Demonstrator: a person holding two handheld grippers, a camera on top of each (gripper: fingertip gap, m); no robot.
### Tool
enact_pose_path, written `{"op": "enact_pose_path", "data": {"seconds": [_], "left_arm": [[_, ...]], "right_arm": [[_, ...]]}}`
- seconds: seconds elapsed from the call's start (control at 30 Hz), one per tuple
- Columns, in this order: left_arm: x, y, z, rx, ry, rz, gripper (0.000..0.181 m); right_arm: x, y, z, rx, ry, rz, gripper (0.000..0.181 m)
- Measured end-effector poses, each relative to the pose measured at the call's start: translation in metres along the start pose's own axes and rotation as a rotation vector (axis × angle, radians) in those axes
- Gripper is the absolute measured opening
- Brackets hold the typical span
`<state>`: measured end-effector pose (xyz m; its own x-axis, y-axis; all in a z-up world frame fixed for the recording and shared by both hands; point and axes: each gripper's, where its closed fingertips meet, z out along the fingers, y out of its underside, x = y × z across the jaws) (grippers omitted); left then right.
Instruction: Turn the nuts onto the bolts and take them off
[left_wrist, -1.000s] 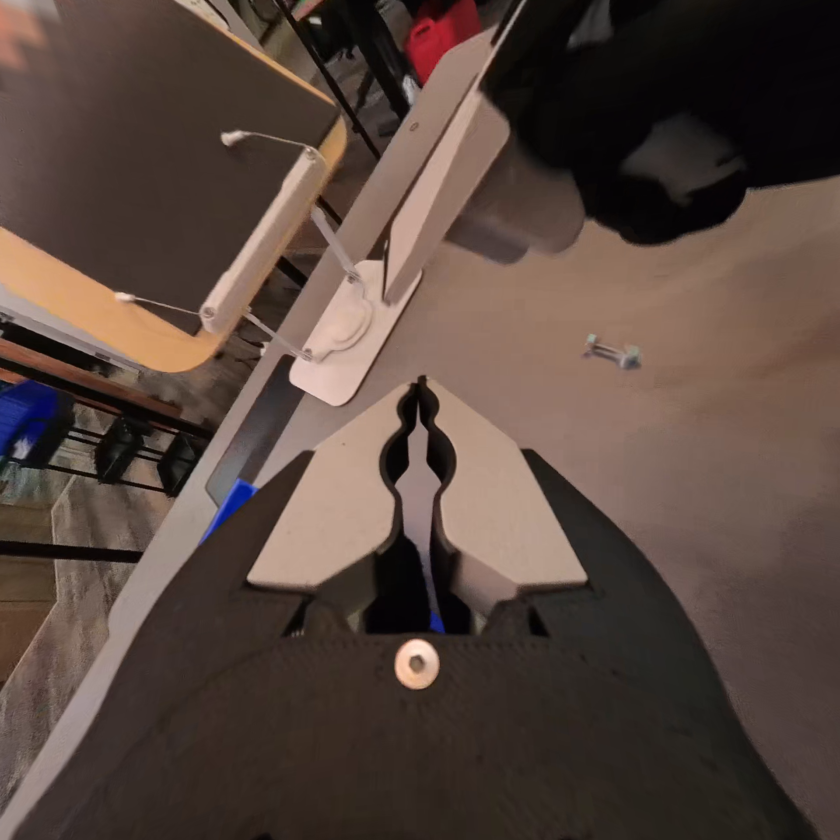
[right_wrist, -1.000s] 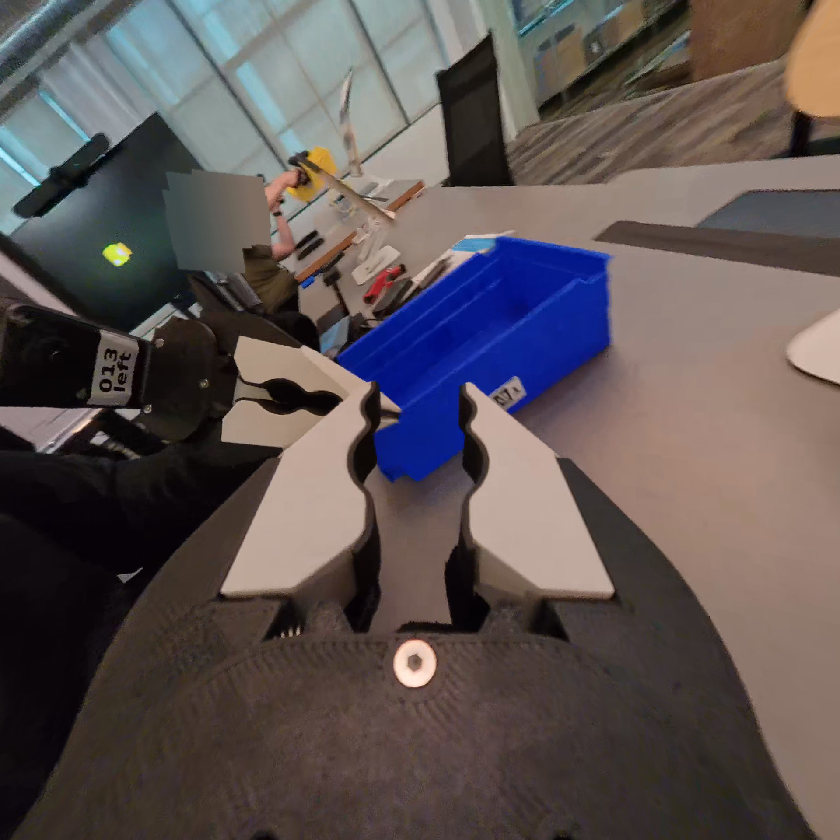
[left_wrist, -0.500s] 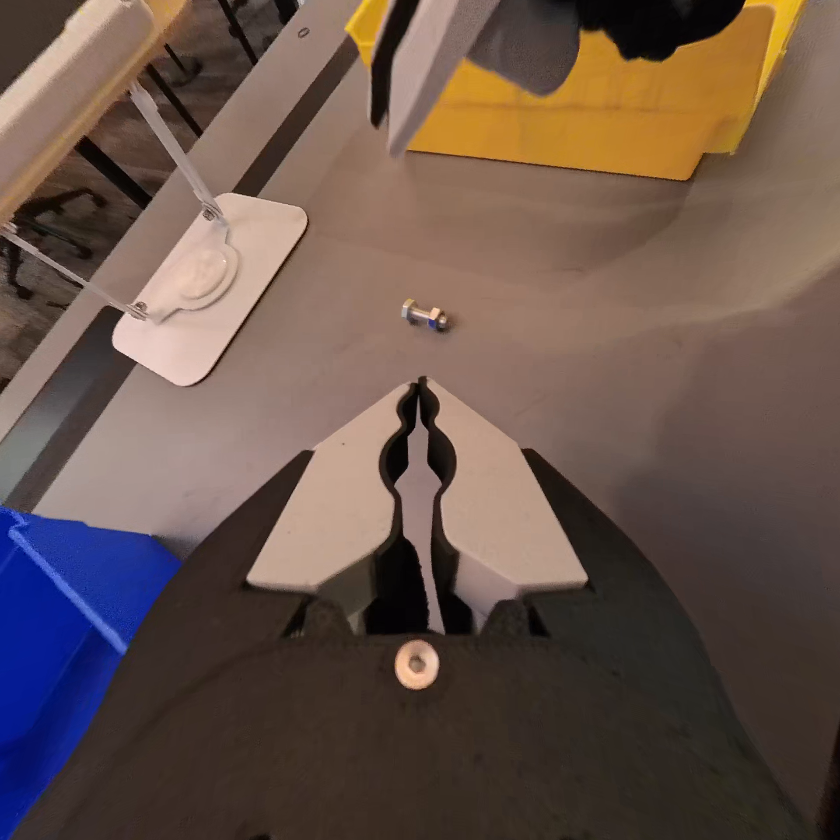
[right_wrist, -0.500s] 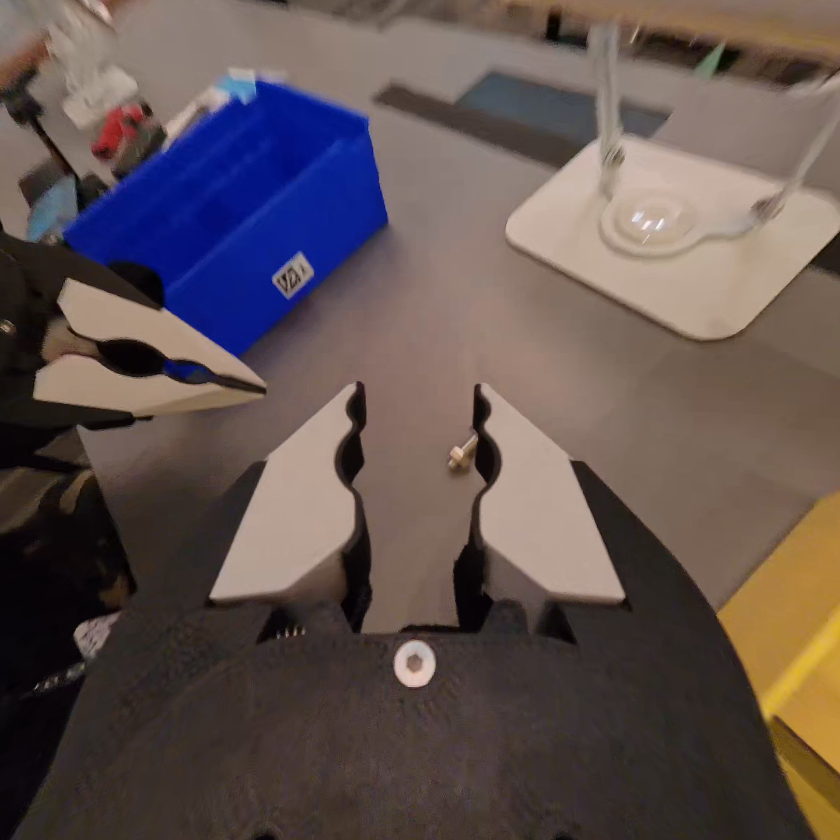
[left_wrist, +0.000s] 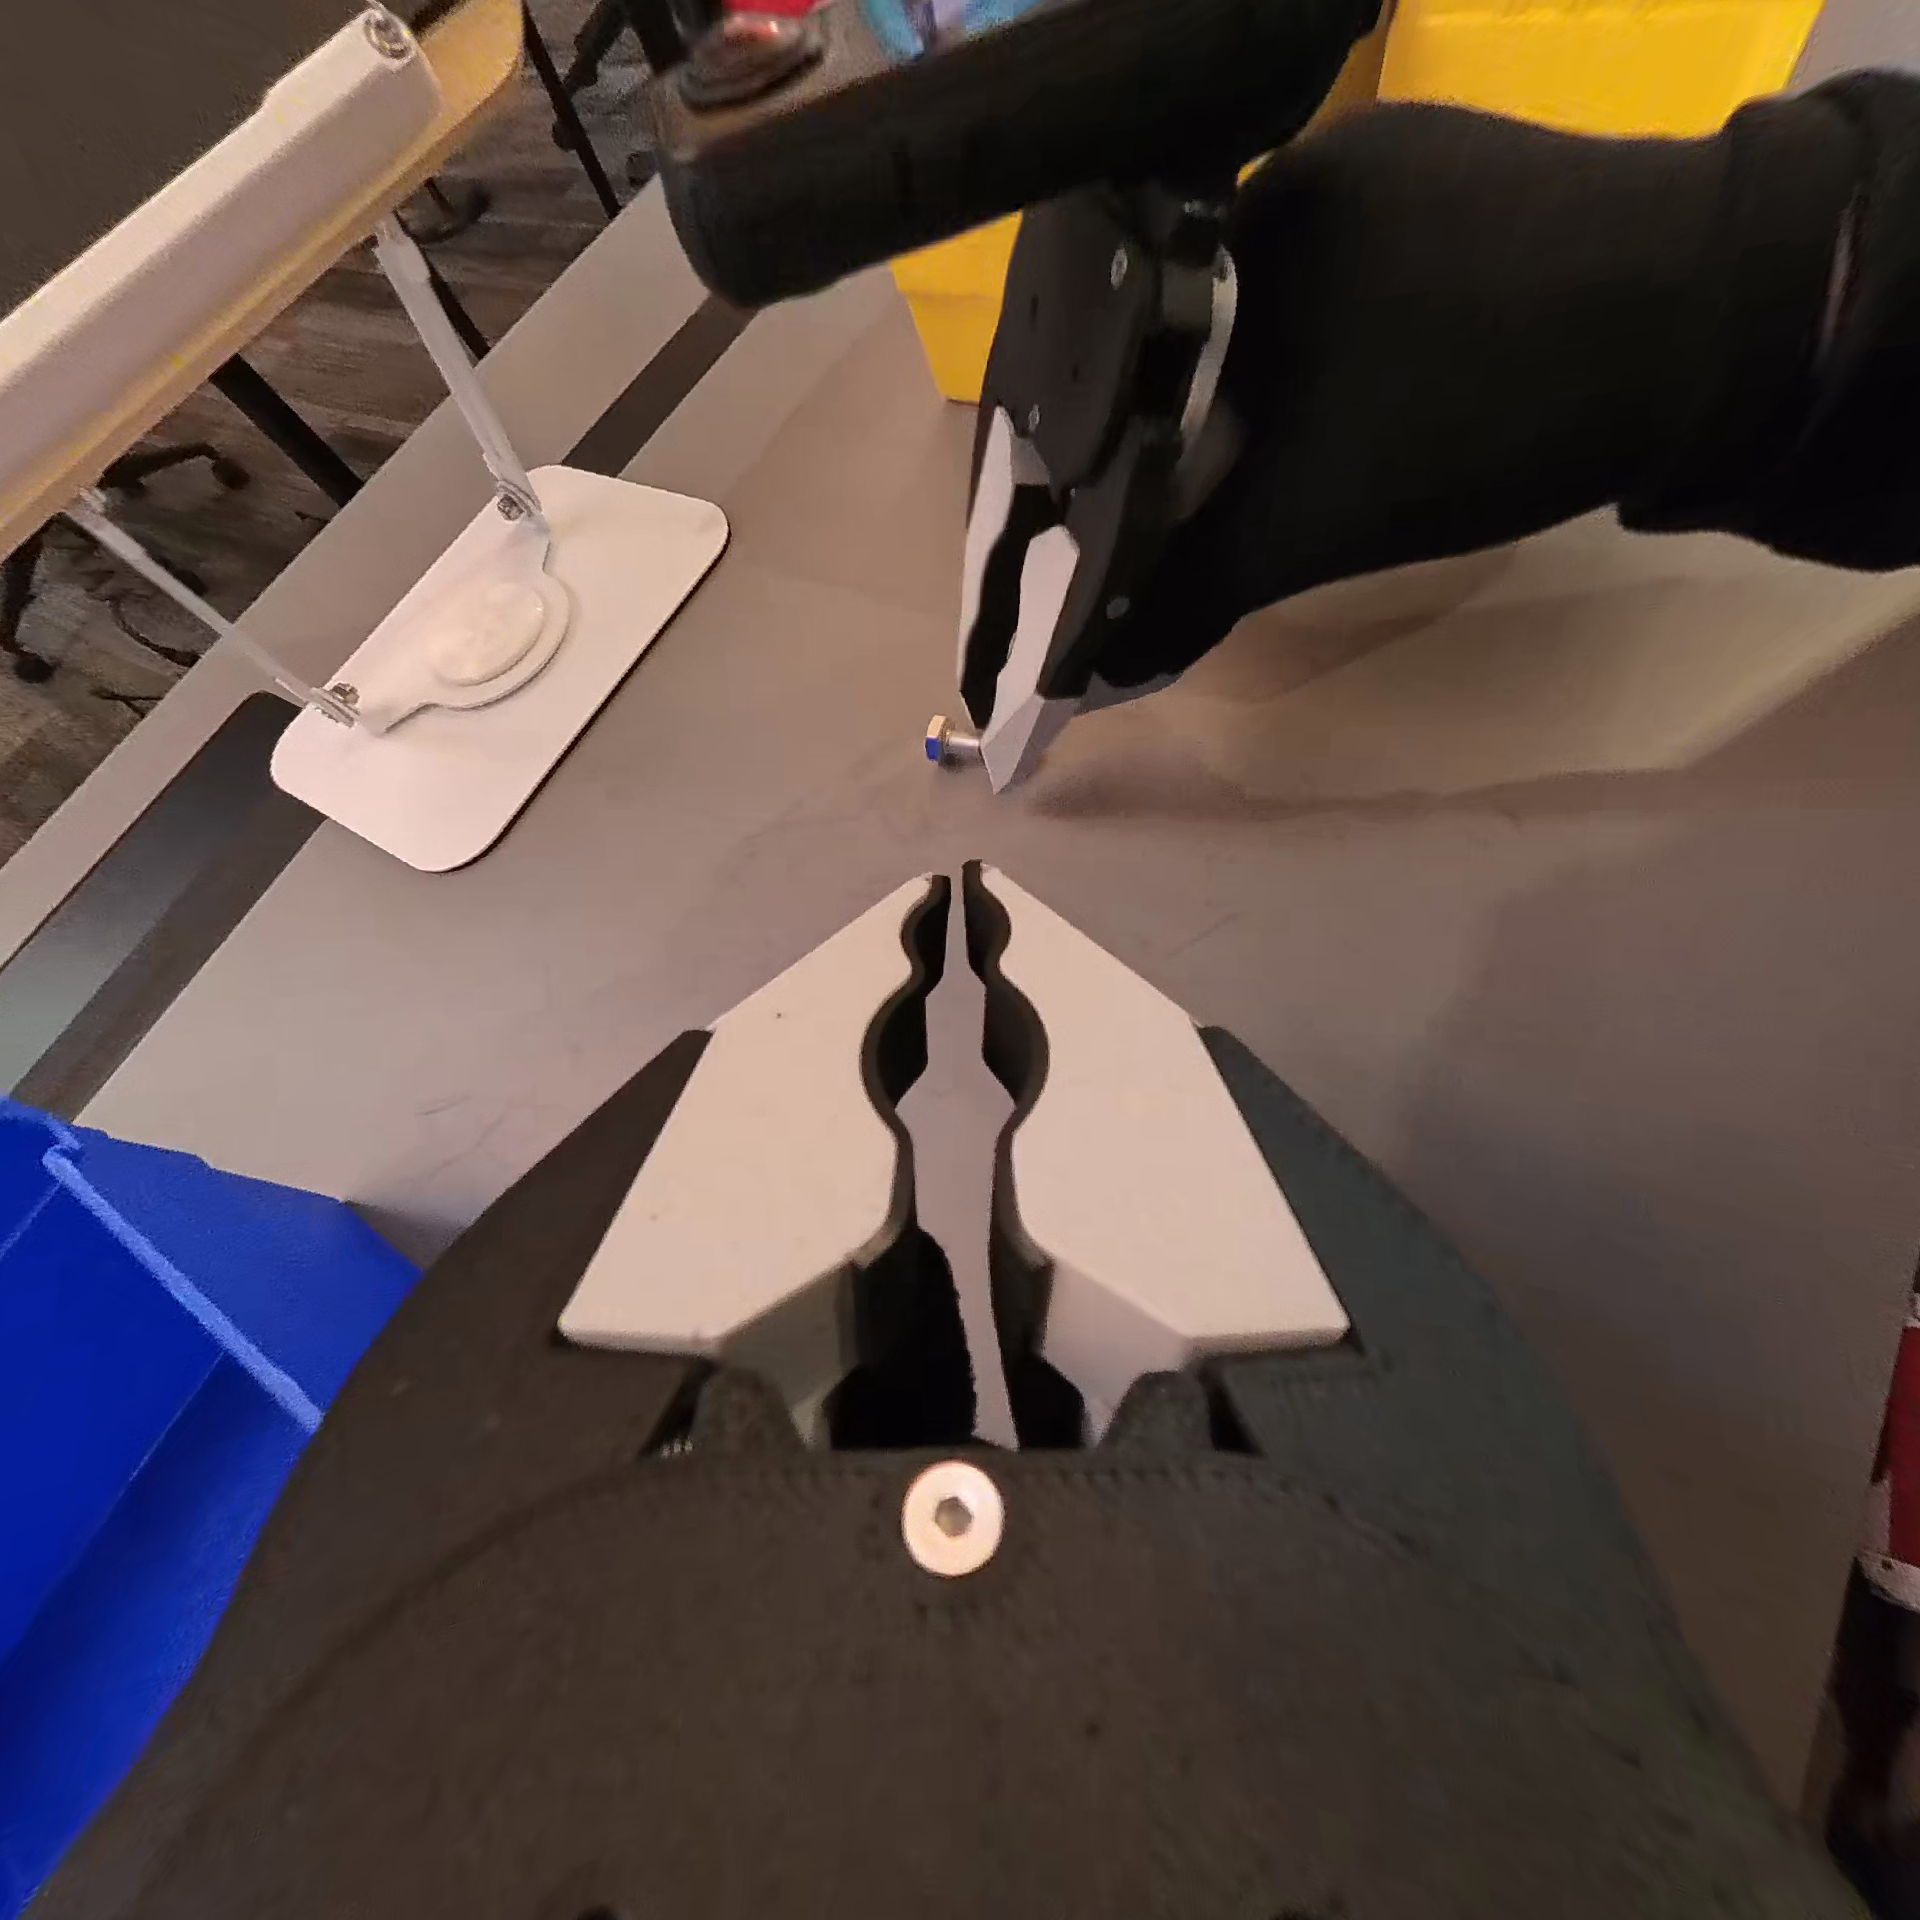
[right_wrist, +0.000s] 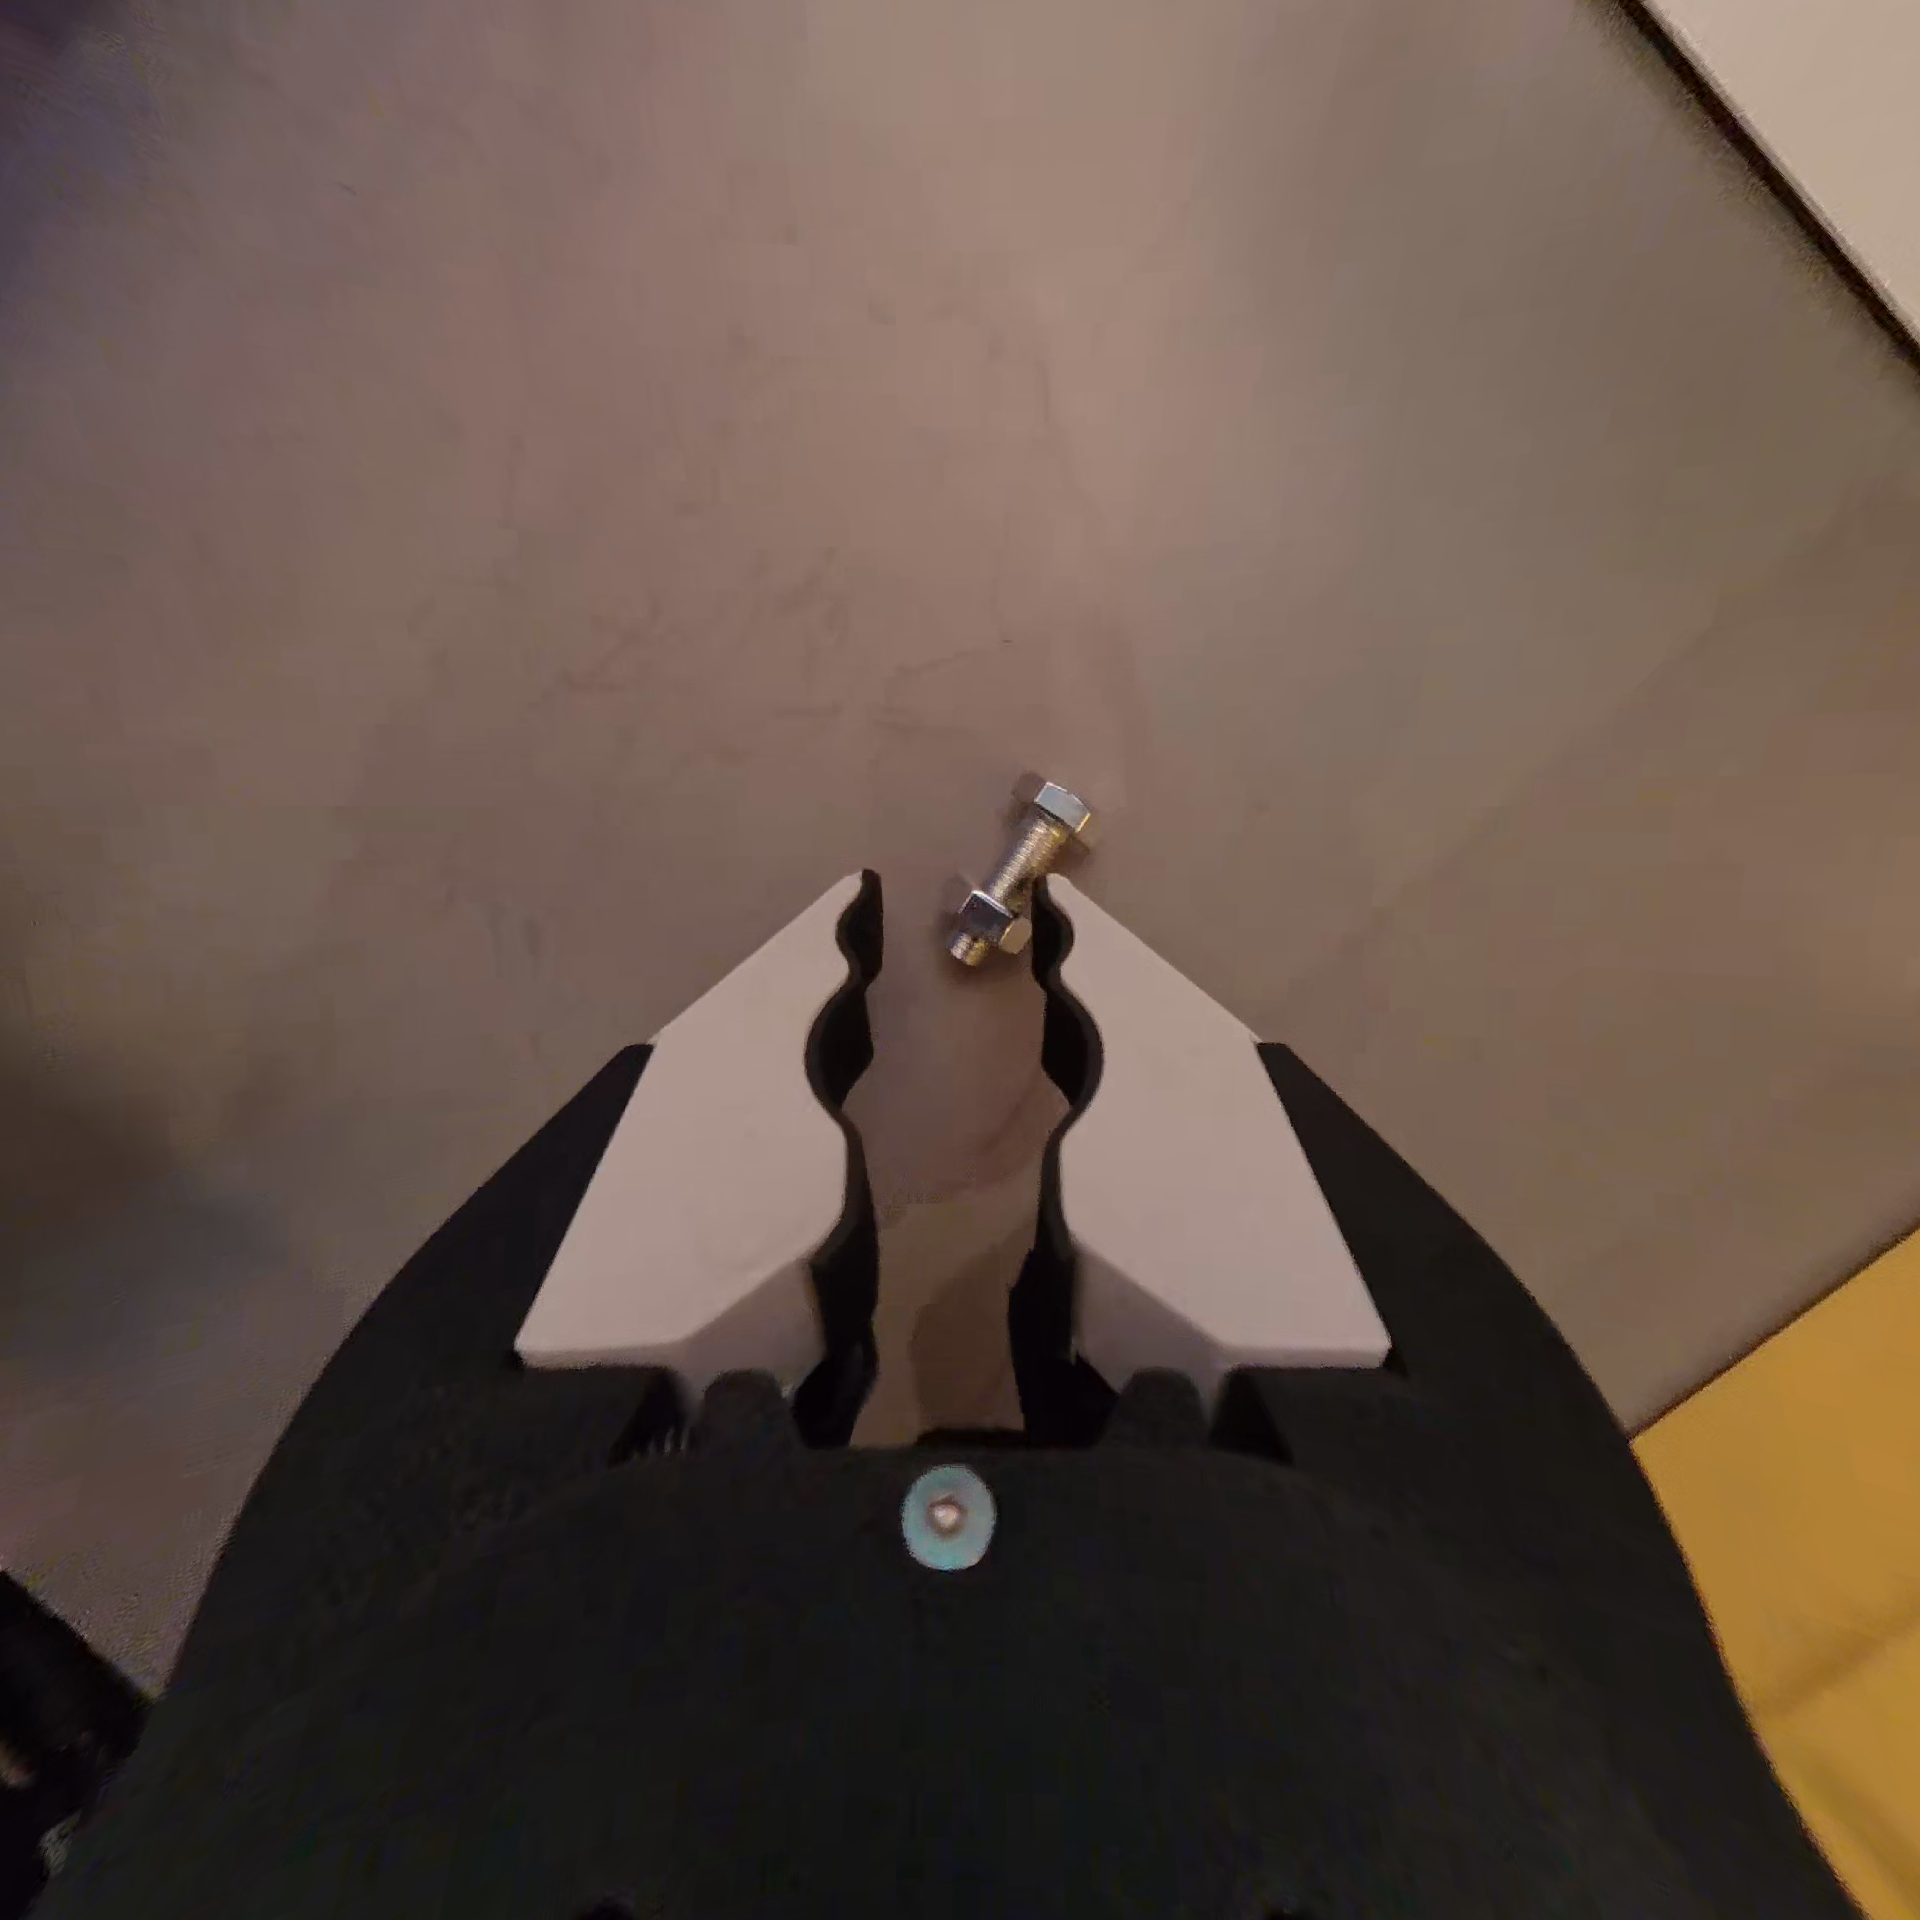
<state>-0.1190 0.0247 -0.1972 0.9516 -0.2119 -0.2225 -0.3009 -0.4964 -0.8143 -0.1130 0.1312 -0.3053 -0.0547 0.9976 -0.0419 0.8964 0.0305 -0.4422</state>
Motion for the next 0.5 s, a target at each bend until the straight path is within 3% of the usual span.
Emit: {"op": "enact_pose_path", "data": {"seconds": [0.1, 0.3, 0.5], "left_arm": [[0.000, -0.001, -0.001, 0.010, 0.002, -0.003, 0.001], [-0.005, -0.001, -0.003, 0.005, -0.011, -0.010, 0.004], [-0.010, -0.002, -0.006, -0.007, 0.011, 0.019, 0.025]], "right_arm": [[0.000, 0.002, 0.006, -0.001, -0.004, -0.008, 0.016], [-0.007, -0.002, 0.005, 0.041, -0.029, -0.056, 0.016], [-0.038, -0.014, -0.032, 0.109, -0.161, -0.190, 0.016]]}}
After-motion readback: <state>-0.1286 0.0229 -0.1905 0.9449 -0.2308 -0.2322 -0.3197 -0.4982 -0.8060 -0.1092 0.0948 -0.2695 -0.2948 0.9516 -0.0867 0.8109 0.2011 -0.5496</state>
